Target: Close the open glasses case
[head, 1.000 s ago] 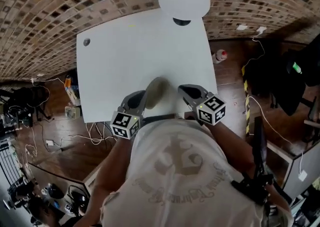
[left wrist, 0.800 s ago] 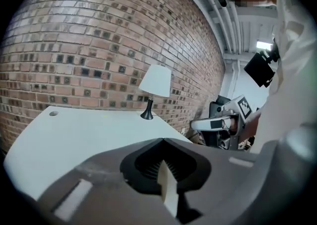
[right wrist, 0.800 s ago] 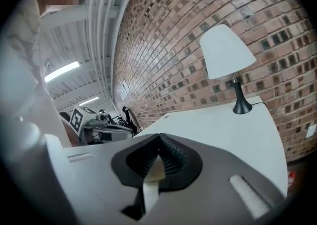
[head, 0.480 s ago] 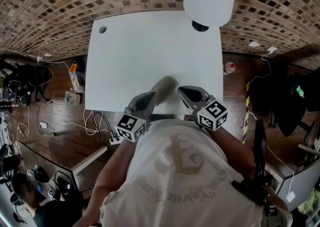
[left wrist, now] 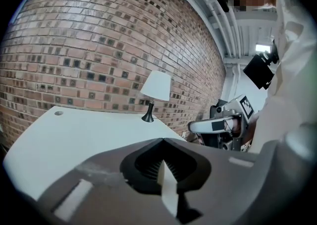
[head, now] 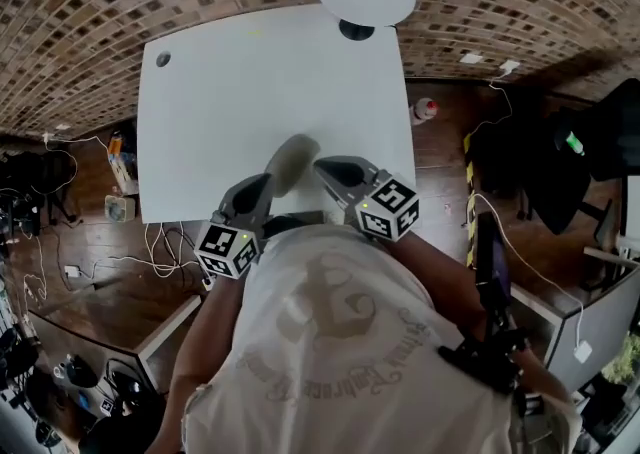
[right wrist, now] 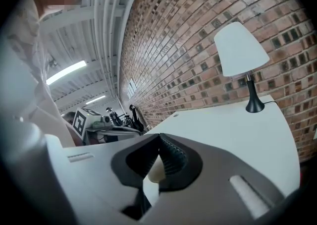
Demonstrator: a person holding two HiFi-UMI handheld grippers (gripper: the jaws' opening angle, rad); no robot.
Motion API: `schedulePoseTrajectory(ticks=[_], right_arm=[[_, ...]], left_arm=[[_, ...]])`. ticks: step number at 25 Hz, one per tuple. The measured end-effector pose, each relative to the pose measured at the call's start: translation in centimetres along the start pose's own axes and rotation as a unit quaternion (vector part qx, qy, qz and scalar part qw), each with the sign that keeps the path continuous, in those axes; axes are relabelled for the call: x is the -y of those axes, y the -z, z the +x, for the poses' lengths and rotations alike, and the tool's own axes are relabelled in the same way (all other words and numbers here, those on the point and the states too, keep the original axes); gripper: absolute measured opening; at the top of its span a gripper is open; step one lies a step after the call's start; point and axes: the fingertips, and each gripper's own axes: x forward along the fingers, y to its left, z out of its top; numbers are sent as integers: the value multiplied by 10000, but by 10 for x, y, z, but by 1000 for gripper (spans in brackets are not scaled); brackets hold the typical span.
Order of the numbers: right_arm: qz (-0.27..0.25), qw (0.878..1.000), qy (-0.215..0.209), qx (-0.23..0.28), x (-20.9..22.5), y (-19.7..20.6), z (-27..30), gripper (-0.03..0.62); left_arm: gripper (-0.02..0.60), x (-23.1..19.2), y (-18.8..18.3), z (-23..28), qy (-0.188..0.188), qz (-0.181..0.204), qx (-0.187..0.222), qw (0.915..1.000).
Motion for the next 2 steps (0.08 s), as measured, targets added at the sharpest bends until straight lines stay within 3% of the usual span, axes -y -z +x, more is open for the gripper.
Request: schedulePoseTrajectory(ticks=[2], right_arm=[[-69,9999,-100,-26,-5,2,2,8]], left_arm=[[5,1,4,0,-15,-2,-6,10000]])
